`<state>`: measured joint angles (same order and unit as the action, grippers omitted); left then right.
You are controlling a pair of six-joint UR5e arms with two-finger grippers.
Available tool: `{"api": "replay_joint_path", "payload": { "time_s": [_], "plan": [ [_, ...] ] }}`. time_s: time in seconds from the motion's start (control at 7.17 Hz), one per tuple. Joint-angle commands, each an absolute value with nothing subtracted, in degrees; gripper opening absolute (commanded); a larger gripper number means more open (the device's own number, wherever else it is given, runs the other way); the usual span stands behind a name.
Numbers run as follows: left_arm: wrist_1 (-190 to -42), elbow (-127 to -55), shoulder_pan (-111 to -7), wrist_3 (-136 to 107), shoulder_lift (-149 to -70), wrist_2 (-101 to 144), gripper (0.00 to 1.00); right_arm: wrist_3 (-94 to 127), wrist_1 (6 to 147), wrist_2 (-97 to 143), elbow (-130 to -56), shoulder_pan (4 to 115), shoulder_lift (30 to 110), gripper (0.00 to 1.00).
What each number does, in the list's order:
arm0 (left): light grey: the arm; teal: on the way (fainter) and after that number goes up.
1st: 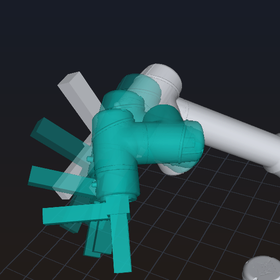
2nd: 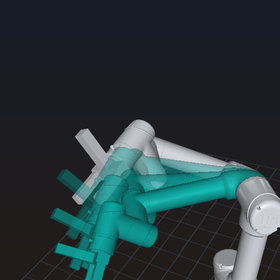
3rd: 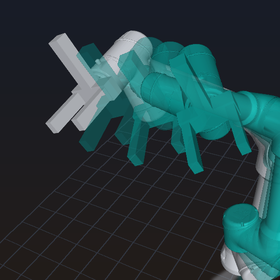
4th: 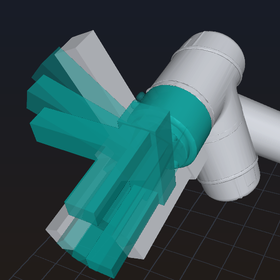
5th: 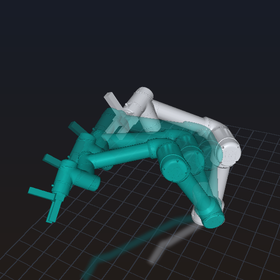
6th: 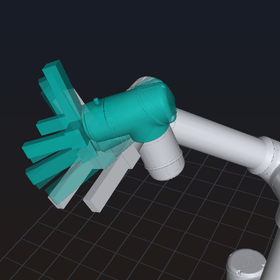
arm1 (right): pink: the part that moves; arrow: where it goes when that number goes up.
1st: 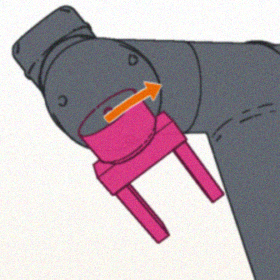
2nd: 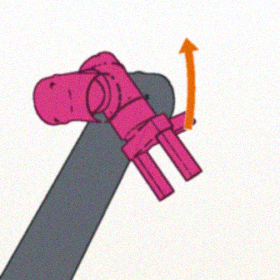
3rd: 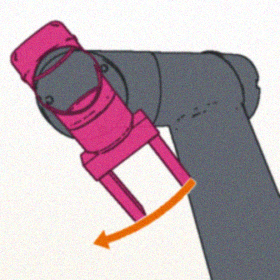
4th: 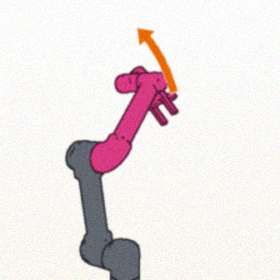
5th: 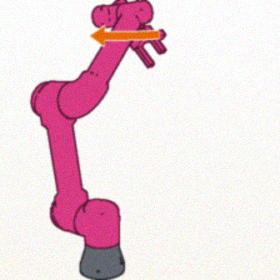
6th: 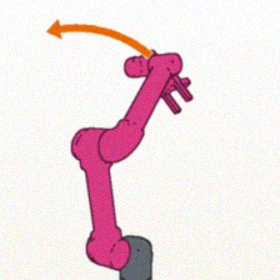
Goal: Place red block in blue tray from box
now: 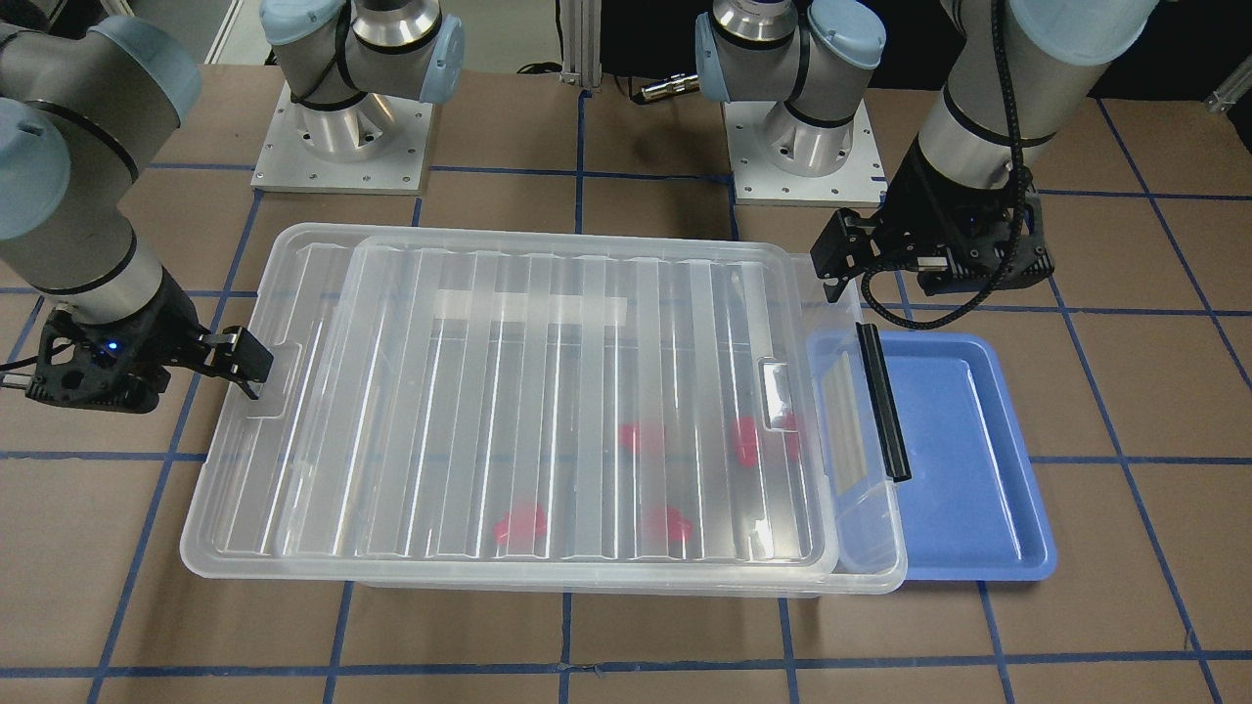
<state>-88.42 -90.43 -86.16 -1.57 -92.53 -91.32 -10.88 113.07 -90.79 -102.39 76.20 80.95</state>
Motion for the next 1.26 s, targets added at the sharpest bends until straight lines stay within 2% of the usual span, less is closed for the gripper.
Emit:
{"api": "replay_joint_path", "payload": {
  "time_s": [0.0,0.84,1.12],
  "plan": [
    [-88.3,-89.8,-85.8,-1.4,-93.2,-91.5,1.0,-15.4,113.4,-90.8,-102.3,72.9,80.9,1.0],
    [-87.6,-90.8,-86.8,-2.5,-95.1,-90.8,1.0,-24.6,113.2,-91.2,-101.9,62.8,80.9,1.0],
    [-84.8,-91.0,-90.4,-3.4,-96.7,-91.2,1.0,-26.6,113.1,-91.2,-101.7,60.8,80.9,1.0]
  ]
}}
